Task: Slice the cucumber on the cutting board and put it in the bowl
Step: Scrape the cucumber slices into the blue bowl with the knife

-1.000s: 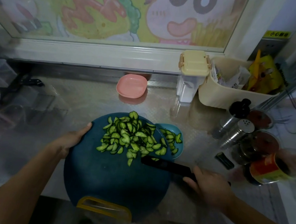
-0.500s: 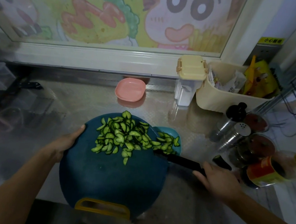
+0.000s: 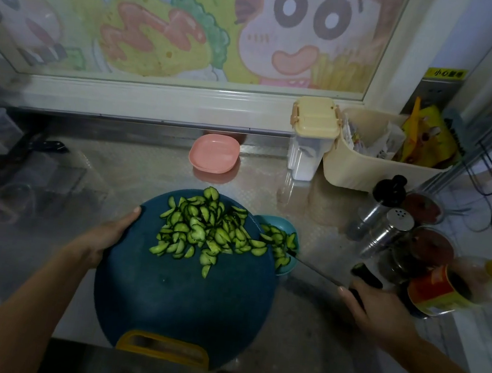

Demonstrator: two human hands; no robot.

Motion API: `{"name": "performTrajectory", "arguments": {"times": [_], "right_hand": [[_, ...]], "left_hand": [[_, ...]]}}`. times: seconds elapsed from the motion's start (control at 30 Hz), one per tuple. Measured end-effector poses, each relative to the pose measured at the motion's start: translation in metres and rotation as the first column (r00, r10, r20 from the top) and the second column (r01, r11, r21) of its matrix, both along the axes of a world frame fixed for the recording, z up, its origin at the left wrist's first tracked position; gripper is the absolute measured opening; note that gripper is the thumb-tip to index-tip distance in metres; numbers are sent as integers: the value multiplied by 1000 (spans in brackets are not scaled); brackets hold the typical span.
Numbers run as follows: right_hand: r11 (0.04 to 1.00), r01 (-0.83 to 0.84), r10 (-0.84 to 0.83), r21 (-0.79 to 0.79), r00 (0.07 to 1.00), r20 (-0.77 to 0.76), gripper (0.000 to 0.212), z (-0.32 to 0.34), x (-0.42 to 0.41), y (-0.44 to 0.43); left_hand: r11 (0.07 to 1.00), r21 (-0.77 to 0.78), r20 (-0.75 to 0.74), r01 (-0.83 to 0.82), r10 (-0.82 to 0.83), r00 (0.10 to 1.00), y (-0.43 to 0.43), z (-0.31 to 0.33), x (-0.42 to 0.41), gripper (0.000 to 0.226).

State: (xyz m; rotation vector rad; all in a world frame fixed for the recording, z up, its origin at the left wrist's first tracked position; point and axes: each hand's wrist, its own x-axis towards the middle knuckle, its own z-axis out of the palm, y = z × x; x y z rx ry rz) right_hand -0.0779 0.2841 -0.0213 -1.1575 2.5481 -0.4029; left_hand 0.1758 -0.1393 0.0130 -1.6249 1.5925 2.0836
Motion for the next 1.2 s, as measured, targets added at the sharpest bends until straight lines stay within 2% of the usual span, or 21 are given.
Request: {"name": "performTrajectory", "arguments": {"times": [0.17,0.3,0.5,0.7,0.87,1.0,1.2], "right_hand": [[989,-60,41,-133,989,-145,80,31,-19,-44],[980,-160,138,-120,975,-176,46,60,-45,-95],[969,-235,219,-76,960,-173,49,70,-80,-135],[968,-251,249,0,959,-136,43,68,-88,-142],[969,-247,246,2,966,-74,48,64,-87,-141],[962,-273,274,29,953,-132,54,59,-86,-140],[952,-306,301,8,930,-209,43,56,-74,-133]], "left_hand": [[1000,-10,12,17,-17,1000,7,1,-15,51],[998,18,-19,63,-63,998,13,3,-25,53],[996,22,-19,89,-89,996,16,7,-38,69],[993,18,-16,116,-116,993,20,11,-47,64],[994,20,-7,111,-111,994,16,12,-50,68],[993,-1,1,117,-117,993,9,12,-53,72],[988,-1,12,152,-152,988,4,15,-57,73]]}}
